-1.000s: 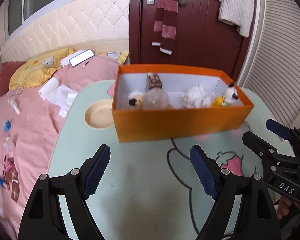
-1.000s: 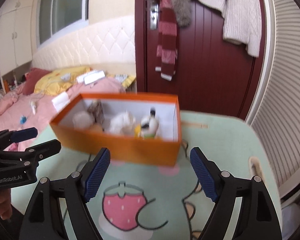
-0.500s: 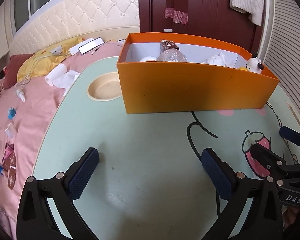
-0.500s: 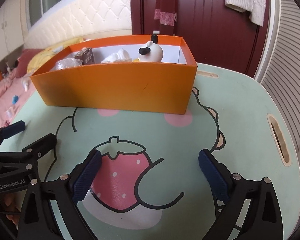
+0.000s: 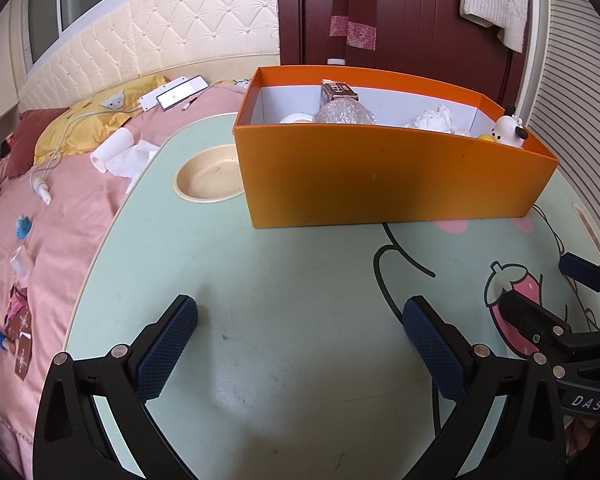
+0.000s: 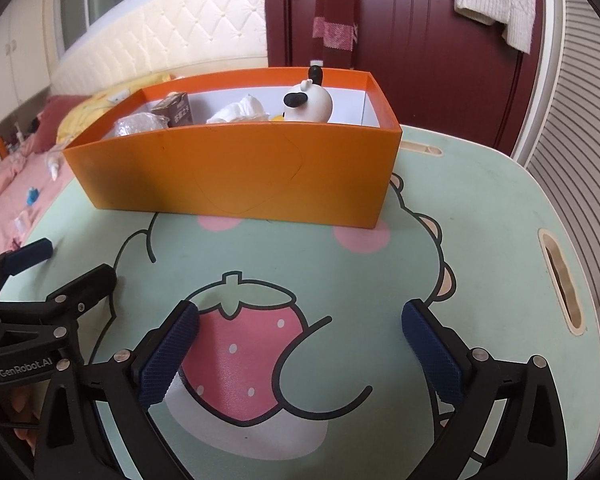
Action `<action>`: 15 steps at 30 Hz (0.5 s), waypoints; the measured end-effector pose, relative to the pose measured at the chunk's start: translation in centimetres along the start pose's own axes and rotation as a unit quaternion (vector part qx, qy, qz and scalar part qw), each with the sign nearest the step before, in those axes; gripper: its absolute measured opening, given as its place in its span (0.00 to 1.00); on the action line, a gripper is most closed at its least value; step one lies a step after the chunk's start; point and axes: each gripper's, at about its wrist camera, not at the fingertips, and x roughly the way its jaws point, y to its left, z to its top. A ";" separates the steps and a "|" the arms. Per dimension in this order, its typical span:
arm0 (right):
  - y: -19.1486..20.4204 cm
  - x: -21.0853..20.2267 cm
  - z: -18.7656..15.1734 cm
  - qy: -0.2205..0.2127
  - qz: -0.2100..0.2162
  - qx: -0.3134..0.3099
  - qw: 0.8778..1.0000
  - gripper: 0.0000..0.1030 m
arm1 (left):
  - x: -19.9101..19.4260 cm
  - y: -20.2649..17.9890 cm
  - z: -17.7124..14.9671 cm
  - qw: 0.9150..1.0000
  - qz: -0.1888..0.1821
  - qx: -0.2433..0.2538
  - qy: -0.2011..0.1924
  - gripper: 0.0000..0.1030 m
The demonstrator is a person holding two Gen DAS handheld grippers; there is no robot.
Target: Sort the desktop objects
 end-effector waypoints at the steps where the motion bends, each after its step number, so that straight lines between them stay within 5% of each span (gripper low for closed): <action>1: 0.0 0.0 0.0 0.000 0.000 0.000 1.000 0.99 | 0.0 0.0 0.0 1.000 0.000 0.000 0.000 1.00; 15: 0.2 0.0 0.0 0.001 -0.001 0.000 1.000 0.99 | 0.1 0.1 0.0 1.000 -0.001 0.000 0.001 1.00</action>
